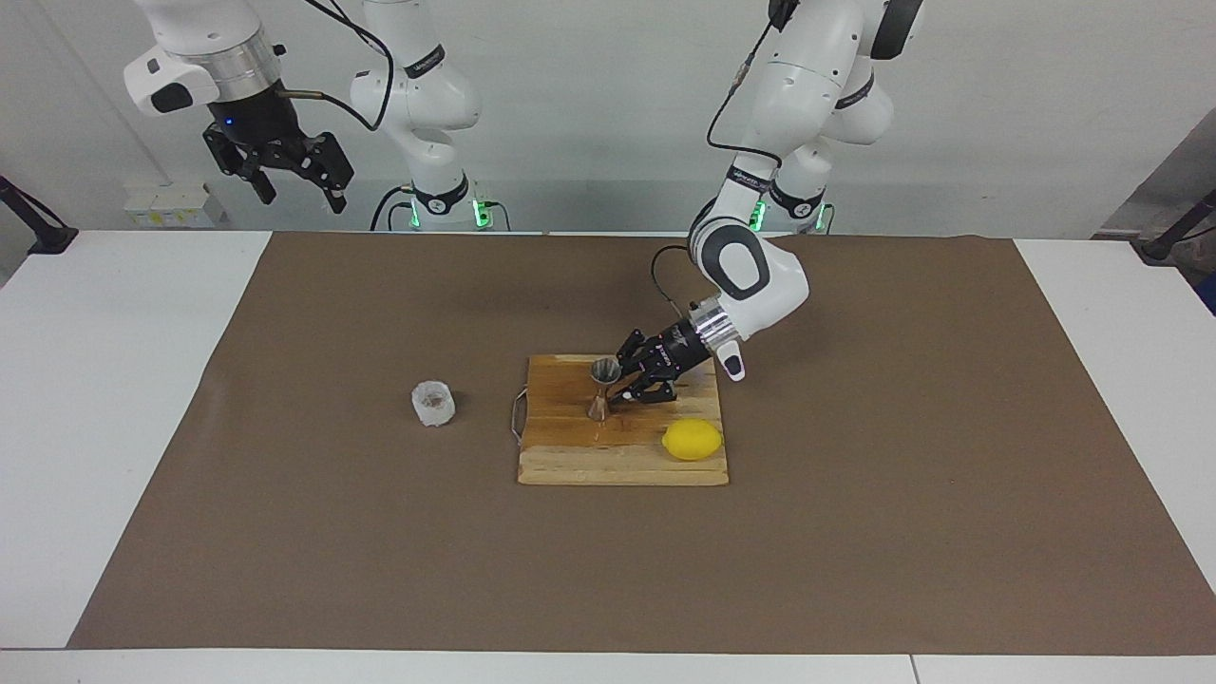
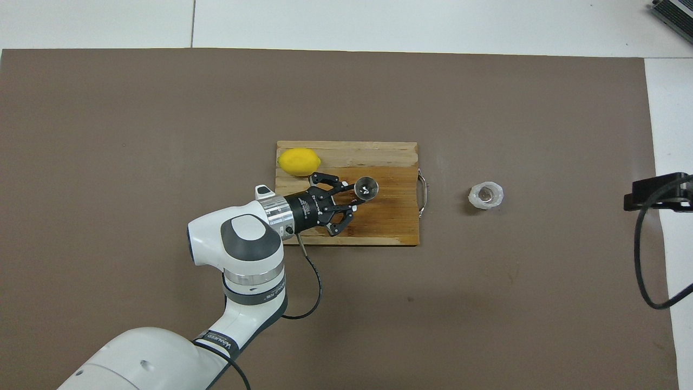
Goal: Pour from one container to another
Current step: 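Lower the metal cup onto the board and open the left gripper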
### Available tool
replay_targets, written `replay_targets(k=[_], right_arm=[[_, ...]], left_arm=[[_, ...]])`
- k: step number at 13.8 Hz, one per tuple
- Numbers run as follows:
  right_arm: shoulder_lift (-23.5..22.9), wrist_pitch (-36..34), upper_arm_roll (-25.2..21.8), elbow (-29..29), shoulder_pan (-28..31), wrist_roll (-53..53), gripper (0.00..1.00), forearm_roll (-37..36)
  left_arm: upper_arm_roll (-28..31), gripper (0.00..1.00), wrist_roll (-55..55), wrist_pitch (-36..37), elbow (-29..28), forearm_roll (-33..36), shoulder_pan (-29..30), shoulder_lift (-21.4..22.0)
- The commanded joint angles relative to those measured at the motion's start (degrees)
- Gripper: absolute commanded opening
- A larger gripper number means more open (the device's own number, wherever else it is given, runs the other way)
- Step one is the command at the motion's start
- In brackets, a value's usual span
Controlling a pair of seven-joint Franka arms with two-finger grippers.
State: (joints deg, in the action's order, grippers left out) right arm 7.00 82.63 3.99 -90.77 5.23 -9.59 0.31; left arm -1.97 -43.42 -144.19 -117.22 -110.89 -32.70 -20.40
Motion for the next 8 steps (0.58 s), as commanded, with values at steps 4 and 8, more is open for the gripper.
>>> replay_targets(k=[4,8], right_arm=[[0.65,-0.80,0.31,-0.11,0.66,-0.60,1.00,1.10],[0.65,-0.80,0.31,-0.11,0.66,-0.60,1.00,1.10]], left_arm=[[0.65,1.00,-1.40,-0.30,-1.33,12.51,-0.44,3.08],[0.82,1.00,-1.31,-0.21,-4.77,31.20,0.00,8.53]])
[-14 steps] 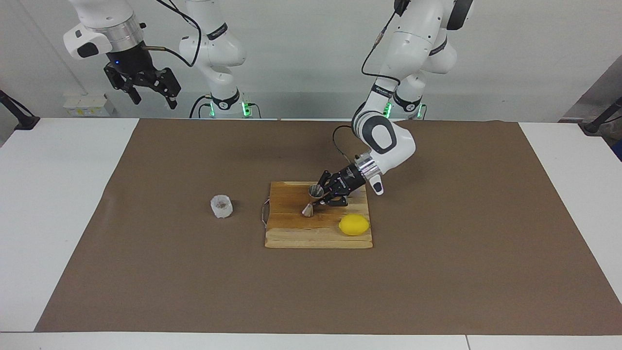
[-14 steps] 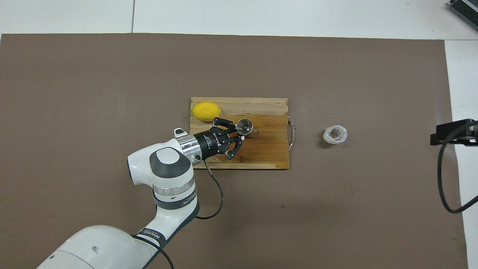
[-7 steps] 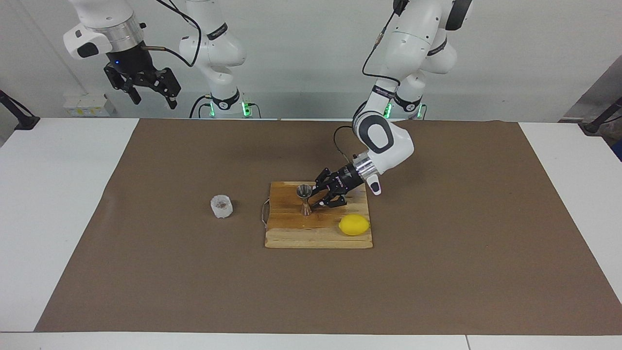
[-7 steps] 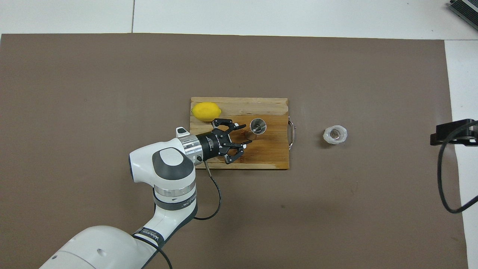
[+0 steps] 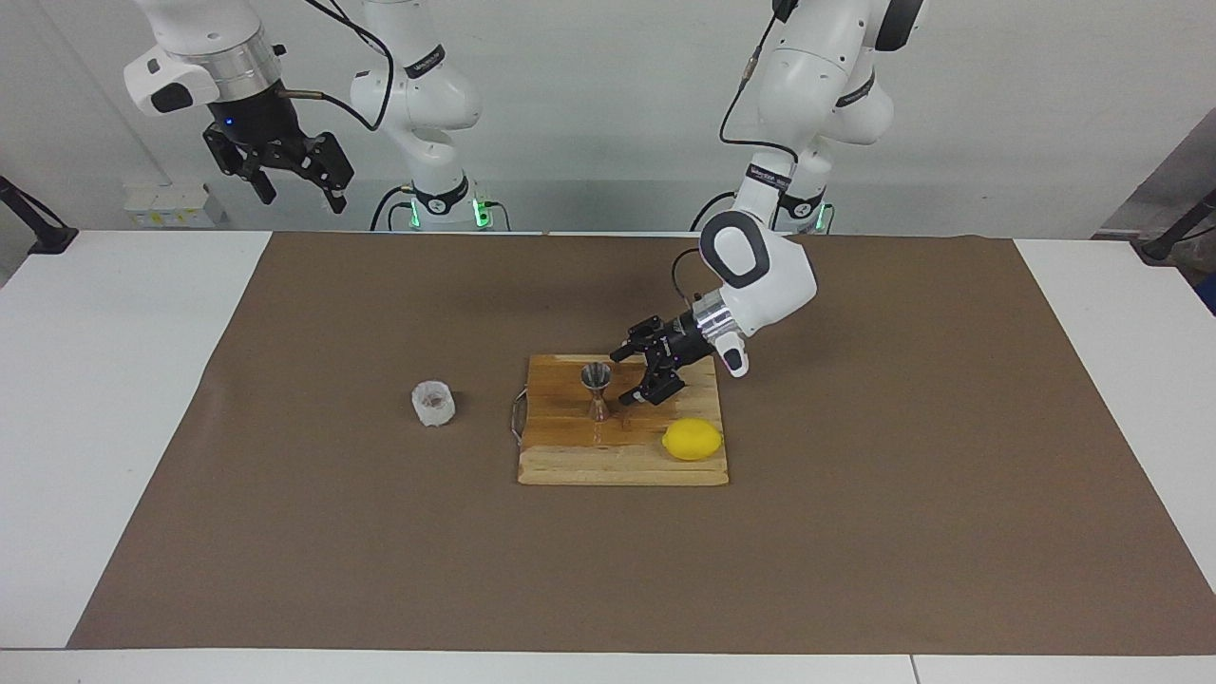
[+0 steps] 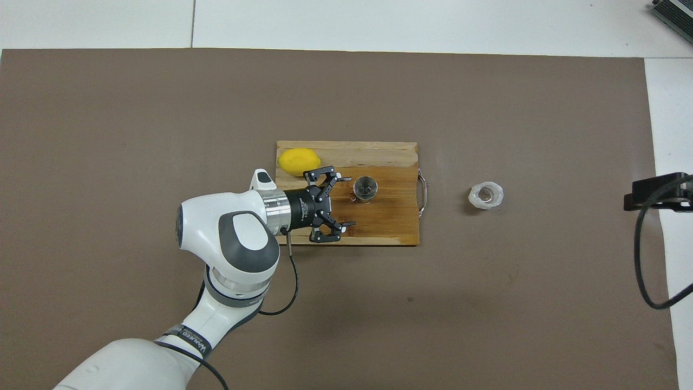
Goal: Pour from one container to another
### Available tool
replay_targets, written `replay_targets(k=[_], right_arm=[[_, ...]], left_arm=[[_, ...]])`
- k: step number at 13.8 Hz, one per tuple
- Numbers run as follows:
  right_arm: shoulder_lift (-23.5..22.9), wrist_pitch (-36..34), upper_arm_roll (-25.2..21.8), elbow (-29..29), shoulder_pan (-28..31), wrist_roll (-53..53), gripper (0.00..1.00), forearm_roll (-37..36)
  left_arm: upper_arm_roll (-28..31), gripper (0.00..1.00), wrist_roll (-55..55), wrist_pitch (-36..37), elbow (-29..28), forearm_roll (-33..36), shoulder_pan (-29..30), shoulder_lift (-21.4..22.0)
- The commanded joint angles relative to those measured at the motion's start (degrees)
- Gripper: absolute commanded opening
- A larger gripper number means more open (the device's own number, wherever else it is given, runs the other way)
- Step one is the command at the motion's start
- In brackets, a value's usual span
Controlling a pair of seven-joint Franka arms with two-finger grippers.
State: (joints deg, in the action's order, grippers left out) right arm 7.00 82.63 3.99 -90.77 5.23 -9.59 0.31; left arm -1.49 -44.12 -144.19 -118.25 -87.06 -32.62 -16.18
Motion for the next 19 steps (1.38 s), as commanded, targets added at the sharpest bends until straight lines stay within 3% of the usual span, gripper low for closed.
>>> replay_targets(k=[1,4,6,9,14,17,19], right_arm=[[0.56,-0.80,0.23,-0.11,0.66,-0.60,1.00,1.10],[0.56,-0.80,0.22,-0.11,0.66,-0.60,1.00,1.10],[0.56,-0.80,0.31,-0.11,0.66,-0.52,1.00,1.10],[0.56,-0.80,0.31,-0.11,0.66,-0.60,1.00,1.10],[0.65,-0.98,0.31,-0.11,0.66,-0.43,1.00,1.10],[2.22,-7.38,0.58,0.07,-0.13,2.71,1.00,1.45],[2.23,-6.70,0.84,0.07,-0.13,9.37,1.00,2.49]], left_arm=[[0.53,1.00,-0.53,-0.21,-3.83,13.52,0.18,5.10],[0.70,1.00,-0.27,1.02,-3.75,36.26,1.06,6.60],[1.58,1.00,0.43,3.20,-3.75,45.79,2.98,7.83],[1.58,1.00,11.30,9.70,-1.82,64.77,8.61,9.67],[1.67,1.00,25.02,27.36,9.68,76.66,17.92,9.94],[1.67,1.00,29.78,28.70,10.76,84.66,19.78,12.83],[1.67,1.00,32.33,29.40,10.23,86.00,21.35,16.43]])
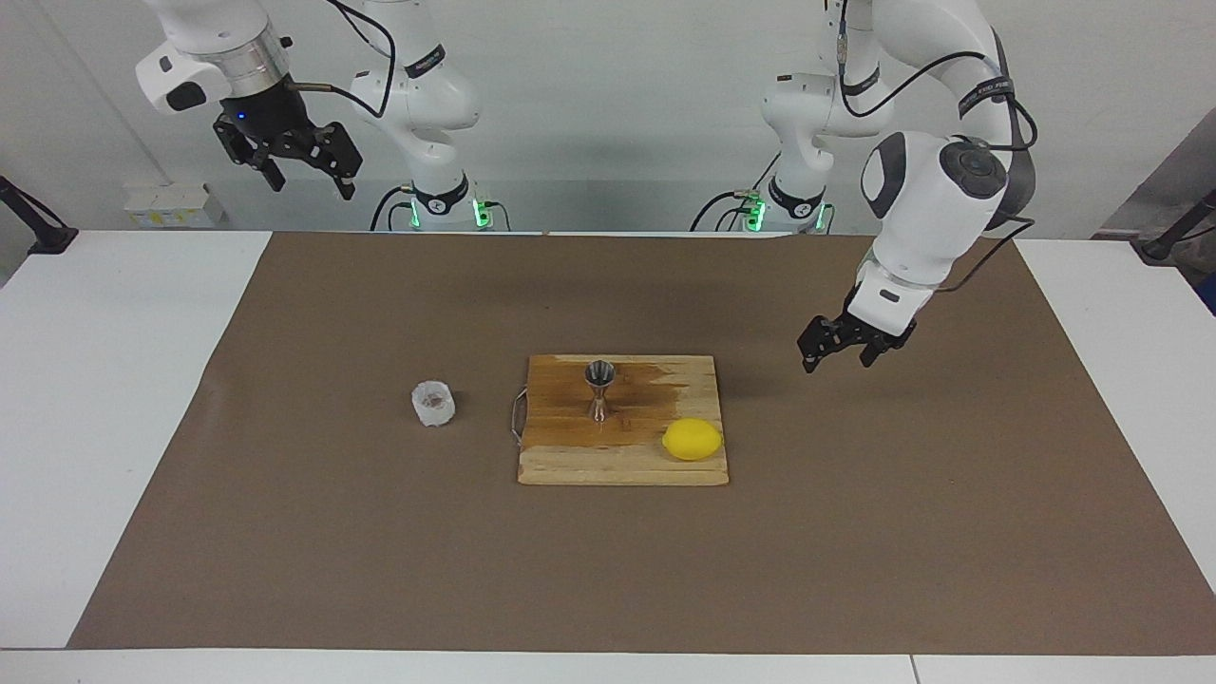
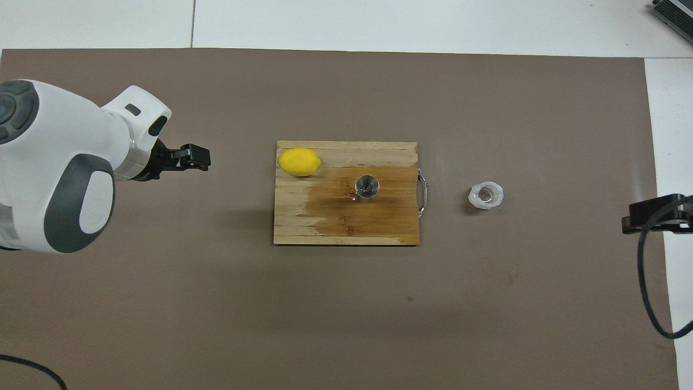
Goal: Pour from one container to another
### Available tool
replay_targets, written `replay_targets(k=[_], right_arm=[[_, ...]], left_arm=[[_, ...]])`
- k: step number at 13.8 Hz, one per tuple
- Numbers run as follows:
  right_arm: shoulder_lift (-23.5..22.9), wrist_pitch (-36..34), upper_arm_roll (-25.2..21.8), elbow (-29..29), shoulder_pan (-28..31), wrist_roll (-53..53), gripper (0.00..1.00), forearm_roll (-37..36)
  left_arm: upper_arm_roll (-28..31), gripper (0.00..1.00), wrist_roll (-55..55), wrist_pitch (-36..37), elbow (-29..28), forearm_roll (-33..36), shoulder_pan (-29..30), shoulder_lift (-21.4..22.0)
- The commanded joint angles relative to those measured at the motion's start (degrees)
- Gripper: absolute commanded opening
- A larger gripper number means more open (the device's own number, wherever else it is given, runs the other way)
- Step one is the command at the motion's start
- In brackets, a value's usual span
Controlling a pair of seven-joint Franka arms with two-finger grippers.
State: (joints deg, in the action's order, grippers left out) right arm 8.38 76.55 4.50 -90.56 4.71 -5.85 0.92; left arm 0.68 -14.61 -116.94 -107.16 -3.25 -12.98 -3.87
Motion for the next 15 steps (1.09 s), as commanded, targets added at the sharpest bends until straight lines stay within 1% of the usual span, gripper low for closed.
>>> replay_targets(k=[1,3,4,5,7,9,10,11,12,15], right_arm=[[1.45,-0.36,-0.01,-1.45,1.00,9.59,1.00,5.03],[2.95,3.76,-0.37,-5.40,1.18,16.53,1.00,6.29],[3.91,6.13,-0.46,-8.20,1.18,21.62,1.00,6.46],[4.70,9.81,-0.46,-11.01,1.27,26.72,1.00,6.47],[4.80,15.88,-0.72,-15.15,1.79,38.31,1.00,6.47],[4.36,23.77,-0.72,-19.72,1.88,49.39,1.00,6.55],[3.84,26.86,-0.72,-21.22,1.97,53.45,1.00,6.64],[3.05,27.94,-0.72,-21.85,1.97,54.70,1.00,7.77],[1.30,28.30,-0.72,-22.38,2.58,57.15,1.00,9.87],[-6.25,34.00,-0.72,-22.38,5.74,75.67,1.00,17.69]], left_arm=[[-0.50,1.00,5.53,3.72,-0.69,2.19,3.39,5.61],[-0.41,1.00,13.69,6.27,0.19,2.37,6.72,7.99],[-0.50,1.00,15.73,7.85,2.19,2.37,8.14,7.91],[-0.50,1.00,16.36,10.39,5.69,2.45,8.93,7.04],[-0.50,1.00,17.24,16.18,14.48,5.08,10.08,3.54],[-0.32,1.00,18.73,21.20,20.91,5.27,10.52,0.89],[-0.41,1.00,19.61,22.70,22.15,4.83,11.57,0.53],[-0.41,1.00,20.05,23.07,22.17,4.65,11.66,0.97],[-0.41,1.00,20.14,23.16,21.82,4.39,11.67,1.32],[-0.50,1.00,20.41,26.13,18.93,4.30,11.32,3.42]])
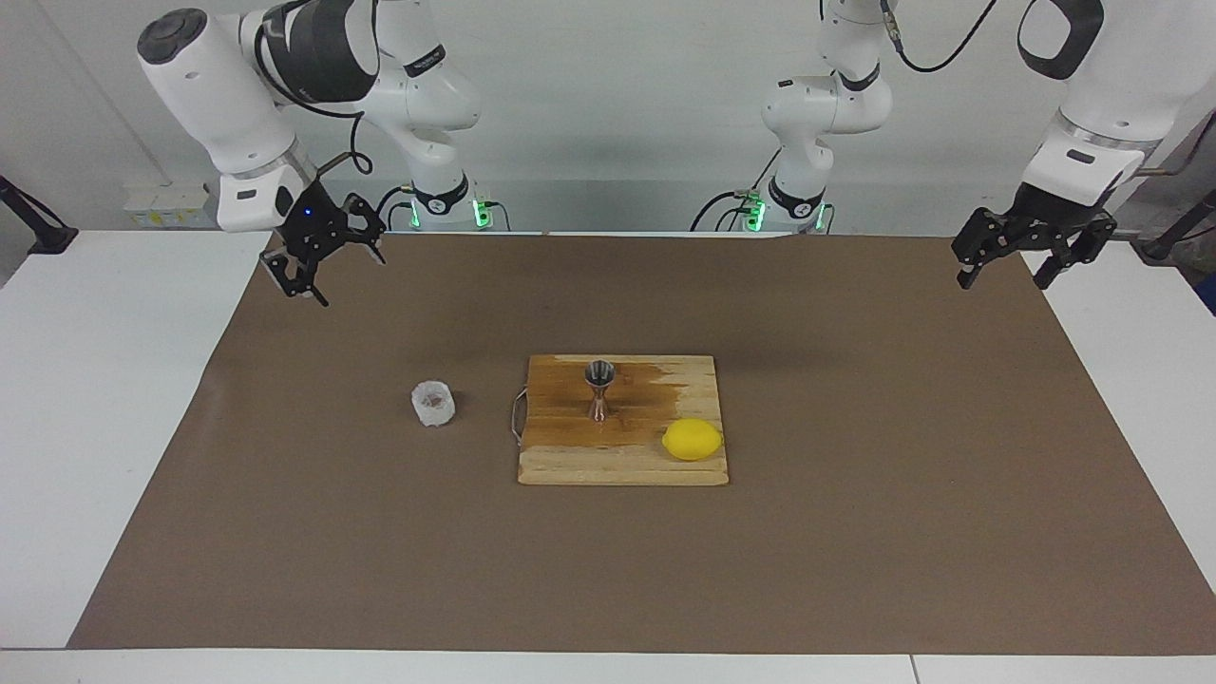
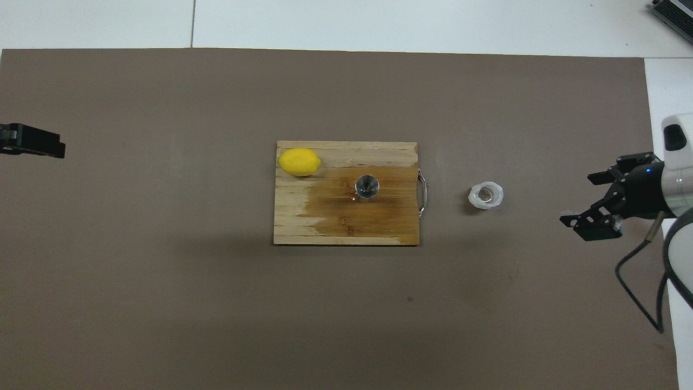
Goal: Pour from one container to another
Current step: 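Move the right gripper to the small white cup and grasp it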
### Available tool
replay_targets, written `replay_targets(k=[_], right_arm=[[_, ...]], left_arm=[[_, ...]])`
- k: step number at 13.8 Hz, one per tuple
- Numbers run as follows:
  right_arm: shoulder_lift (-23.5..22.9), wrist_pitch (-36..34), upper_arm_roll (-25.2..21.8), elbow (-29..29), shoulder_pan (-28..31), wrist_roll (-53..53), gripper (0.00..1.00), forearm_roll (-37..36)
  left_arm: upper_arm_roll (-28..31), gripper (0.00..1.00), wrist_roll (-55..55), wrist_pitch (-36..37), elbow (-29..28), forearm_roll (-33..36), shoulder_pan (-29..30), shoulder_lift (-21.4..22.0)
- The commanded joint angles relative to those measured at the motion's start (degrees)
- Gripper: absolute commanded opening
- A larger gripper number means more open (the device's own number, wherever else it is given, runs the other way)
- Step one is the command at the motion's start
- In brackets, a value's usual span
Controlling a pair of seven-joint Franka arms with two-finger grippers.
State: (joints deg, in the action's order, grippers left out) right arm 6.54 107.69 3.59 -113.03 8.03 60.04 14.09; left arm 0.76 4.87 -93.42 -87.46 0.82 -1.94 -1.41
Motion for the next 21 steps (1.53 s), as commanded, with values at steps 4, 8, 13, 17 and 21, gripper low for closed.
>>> replay_targets(k=[4,8,13,17,21], right_arm=[[-13.82,8.66,0.19,0.01,4.80,29.12,1.00,18.30],[-18.14,9.38,0.19,-0.34,5.95,41.38,1.00,30.37],[-20.95,8.24,0.19,-3.50,6.47,55.59,1.00,40.99],[-24.82,4.64,0.19,-5.00,7.88,63.34,1.00,44.00],[-26.22,4.72,0.19,-6.32,7.71,67.56,1.00,46.01]], left_arm=[[-0.67,1.00,0.66,2.54,-7.29,0.23,0.00,5.19],[-0.67,1.00,2.15,-0.28,-6.59,-1.96,0.53,4.57],[-0.67,1.00,3.13,-0.10,-6.76,-1.97,0.62,4.66],[-0.58,1.00,2.77,2.26,-7.28,-1.79,0.71,5.19],[-0.58,1.00,2.86,2.80,-7.20,-1.79,0.71,5.19]])
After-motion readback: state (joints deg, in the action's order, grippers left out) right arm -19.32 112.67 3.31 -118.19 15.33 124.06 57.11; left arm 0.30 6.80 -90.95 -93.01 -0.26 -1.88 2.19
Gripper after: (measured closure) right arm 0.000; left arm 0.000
